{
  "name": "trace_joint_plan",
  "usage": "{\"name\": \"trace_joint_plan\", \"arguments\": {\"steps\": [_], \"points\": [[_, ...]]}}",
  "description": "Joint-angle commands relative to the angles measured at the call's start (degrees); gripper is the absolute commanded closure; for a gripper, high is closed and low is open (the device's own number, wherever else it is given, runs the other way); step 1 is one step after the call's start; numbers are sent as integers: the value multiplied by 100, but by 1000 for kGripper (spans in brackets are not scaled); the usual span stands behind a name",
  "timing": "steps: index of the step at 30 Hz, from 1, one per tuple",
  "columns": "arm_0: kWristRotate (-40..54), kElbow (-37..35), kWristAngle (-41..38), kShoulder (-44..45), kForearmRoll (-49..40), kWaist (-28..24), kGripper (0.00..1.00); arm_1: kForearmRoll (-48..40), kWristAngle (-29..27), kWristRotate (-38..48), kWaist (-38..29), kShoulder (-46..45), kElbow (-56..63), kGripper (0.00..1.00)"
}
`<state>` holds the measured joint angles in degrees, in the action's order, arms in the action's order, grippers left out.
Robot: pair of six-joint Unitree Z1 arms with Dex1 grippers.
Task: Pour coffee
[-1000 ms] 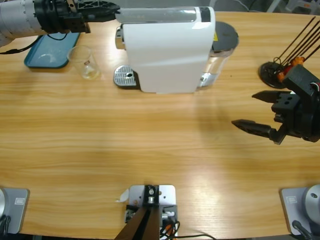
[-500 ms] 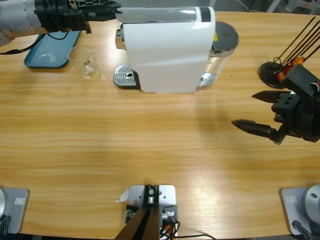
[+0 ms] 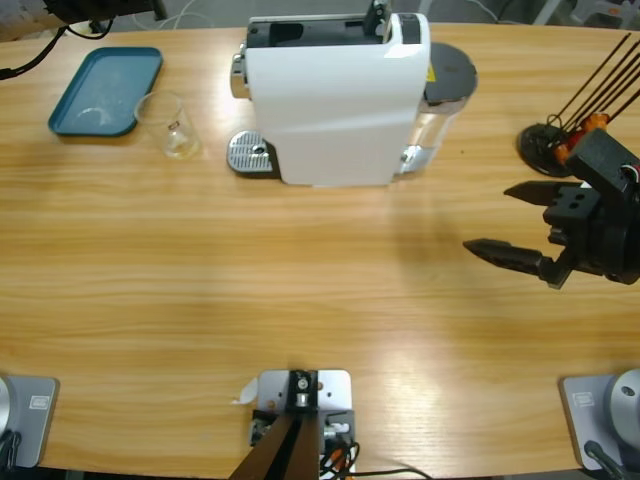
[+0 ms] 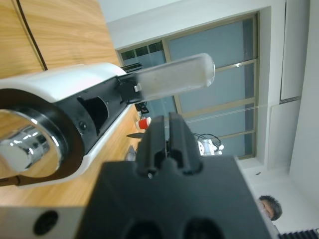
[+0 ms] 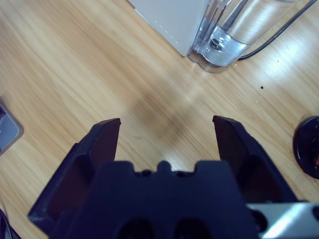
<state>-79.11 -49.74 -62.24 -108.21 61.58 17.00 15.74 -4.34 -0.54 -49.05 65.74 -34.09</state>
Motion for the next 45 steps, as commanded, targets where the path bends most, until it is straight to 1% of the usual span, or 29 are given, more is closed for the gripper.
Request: {"name": "trace_joint_plan", "arguments": {"steps": [1, 4, 7, 11, 12, 13, 15, 16, 17, 18, 19, 20, 21, 23, 24, 26, 27, 28, 30, 32, 33, 35, 37, 38, 40, 41, 43, 44, 45], "points": [[690, 578, 520, 406, 47, 93, 1000, 52, -111, 54, -54, -44, 17, 197], [1091, 817, 940, 795, 22, 84, 1000, 52, -108, 54, -52, -35, 17, 197], [1675, 945, 1552, 1615, -34, 84, 1000, 52, -104, 54, -54, -23, 17, 197], [2566, 1051, 2440, 2820, -915, 91, 1000, 52, -102, 54, -52, -18, 17, 197], [2852, 1114, 2800, 3185, -1282, 128, 929, 52, -102, 50, -52, -18, 17, 197], [3181, 1083, 3234, 3551, -1894, 227, 837, 52, -102, 45, -52, -11, 17, 197], [3914, 891, 3930, 4131, -3409, 413, 823, 52, -102, 45, -52, -9, 17, 197], [4252, 766, 4085, 4273, -4190, 448, 822, 52, -102, 45, -52, -9, 17, 197], [4621, 645, 4222, 4373, -5061, 459, 745, 52, -102, 45, -52, -9, 13, 197], [4858, 592, 4338, 4431, -5617, 462, 674, 52, -102, 45, -52, -9, 17, 197], [5065, 536, 4421, 4458, -6130, 462, 665, 52, -102, 45, -52, -9, 15, 197], [5296, 490, 4516, 4502, -6591, 464, 637, 52, -102, 45, -52, -9, 13, 197], [5526, 429, 4658, 4532, -7050, 471, 575, 52, -102, 45, -52, -9, 17, 197], [5983, 364, 5039, 4621, -7825, 471, 494, 52, -111, 45, -52, -25, 17, 197], [6190, 311, 5245, 4600, -8192, 471, 483, 52, -129, 50, -54, -40, 17, 197], [6593, 232, 5618, 4623, -8751, 474, 366, 52, -275, 119, -52, -35, 17, 198], [6755, 216, 5852, 4651, -8974, 517, 328, 58, -412, 210, -52, -40, 24, 199], [6855, 218, 6043, 4669, -9103, 583, 270, 72, -610, 379, -52, -35, 18, 198], [6892, 230, 6490, 4693, -9173, 930, 168, 114, -1131, 778, -52, 61, -4, 197], [6843, 288, 6581, 4567, -9199, 988, 23, 225, -1637, 1056, -52, 148, -70, 194], [6839, 343, 6578, 4514, -9206, 1002, 5, 450, -1860, 1056, -52, 132, -108, 183], [6763, 444, 6583, 4453, -9194, 1042, 4, 1147, -2055, 1052, -48, 39, -514, 77], [6776, 501, 6583, 4461, -9110, 1049, 9, 1212, -2208, 1054, 284, -51, -572, 6], [6790, 510, 6576, 4475, -9082, 1060, 15, 1195, -2212, 1061, 511, -135, -572, 0], [6804, 576, 6553, 4493, -8992, 1060, 23, 1024, -2184, 1116, 934, -482, -567, 0], [6807, 647, 6549, 4472, -8867, 1060, 30, 875, -2212, 1165, 1353, -717, -527, 0], [6821, 640, 6541, 4437, -8850, 1060, 32, 852, -2324, 1253, 1507, -735, -505, 3], [6827, 627, 6542, 4444, -8857, 1065, 35, 852, -2400, 1305, 1574, -730, -502, 40], [6830, 619, 6541, 4472, -8862, 1102, 58, 852, -2470, 1339, 1650, -738, -493, 127]]}}
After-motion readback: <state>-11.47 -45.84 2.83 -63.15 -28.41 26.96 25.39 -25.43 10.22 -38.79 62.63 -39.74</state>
